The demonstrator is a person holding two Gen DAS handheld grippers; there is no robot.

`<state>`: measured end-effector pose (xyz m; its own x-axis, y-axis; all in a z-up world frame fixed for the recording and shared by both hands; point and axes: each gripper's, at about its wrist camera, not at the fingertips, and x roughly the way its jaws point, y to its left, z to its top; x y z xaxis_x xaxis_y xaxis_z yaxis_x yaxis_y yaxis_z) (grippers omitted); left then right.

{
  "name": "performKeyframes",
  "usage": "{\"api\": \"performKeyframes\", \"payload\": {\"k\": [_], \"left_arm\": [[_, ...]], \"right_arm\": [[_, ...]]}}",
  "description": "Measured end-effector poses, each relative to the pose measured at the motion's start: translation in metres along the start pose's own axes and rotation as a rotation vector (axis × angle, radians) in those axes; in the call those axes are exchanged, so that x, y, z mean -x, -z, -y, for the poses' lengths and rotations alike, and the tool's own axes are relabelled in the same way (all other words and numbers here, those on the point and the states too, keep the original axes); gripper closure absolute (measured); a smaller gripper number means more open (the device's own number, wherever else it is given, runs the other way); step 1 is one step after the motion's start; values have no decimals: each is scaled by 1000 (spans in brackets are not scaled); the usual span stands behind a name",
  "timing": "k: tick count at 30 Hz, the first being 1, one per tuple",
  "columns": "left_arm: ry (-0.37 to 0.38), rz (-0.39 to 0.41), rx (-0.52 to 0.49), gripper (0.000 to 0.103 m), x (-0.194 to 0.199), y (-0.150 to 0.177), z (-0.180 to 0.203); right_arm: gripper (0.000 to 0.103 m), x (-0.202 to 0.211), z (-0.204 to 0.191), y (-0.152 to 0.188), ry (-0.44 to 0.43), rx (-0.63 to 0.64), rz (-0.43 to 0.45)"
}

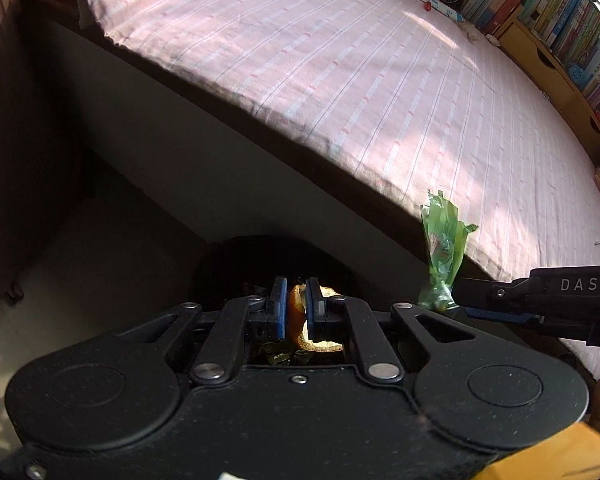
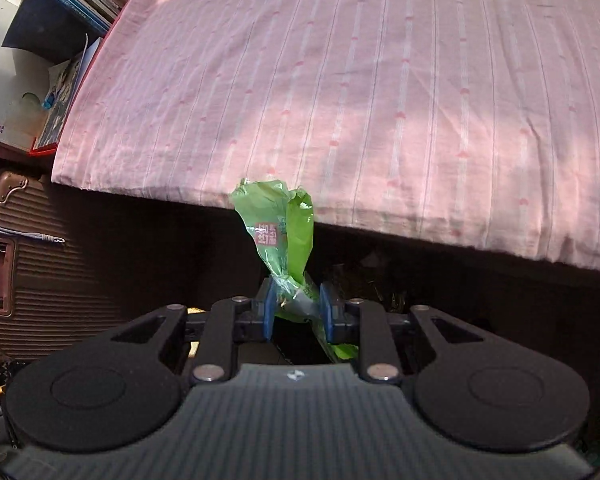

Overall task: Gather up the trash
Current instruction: 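Carry both items down into the black bin and open both tools, then raise both open tools back over the bed toward the crayon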

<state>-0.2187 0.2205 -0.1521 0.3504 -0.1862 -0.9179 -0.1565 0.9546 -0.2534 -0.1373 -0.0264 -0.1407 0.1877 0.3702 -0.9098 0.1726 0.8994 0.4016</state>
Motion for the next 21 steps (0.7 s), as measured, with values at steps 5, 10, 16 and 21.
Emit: {"api": "performKeyframes", "payload": {"k": [5, 10, 16, 21], "left_arm": [[-19, -30, -32, 94, -19, 4, 4], [-15, -60, -40, 93, -33, 4, 10], [-1, -64, -28, 64, -39, 2, 17], [-6, -58, -42, 56, -37, -1, 26]], "right_arm": [[74, -19, 9, 7, 14, -45, -46], [74, -27, 10, 14, 25, -36, -62], [72, -28, 5, 15, 44, 16, -57], [62, -19, 4, 9, 49, 56, -31]]}}
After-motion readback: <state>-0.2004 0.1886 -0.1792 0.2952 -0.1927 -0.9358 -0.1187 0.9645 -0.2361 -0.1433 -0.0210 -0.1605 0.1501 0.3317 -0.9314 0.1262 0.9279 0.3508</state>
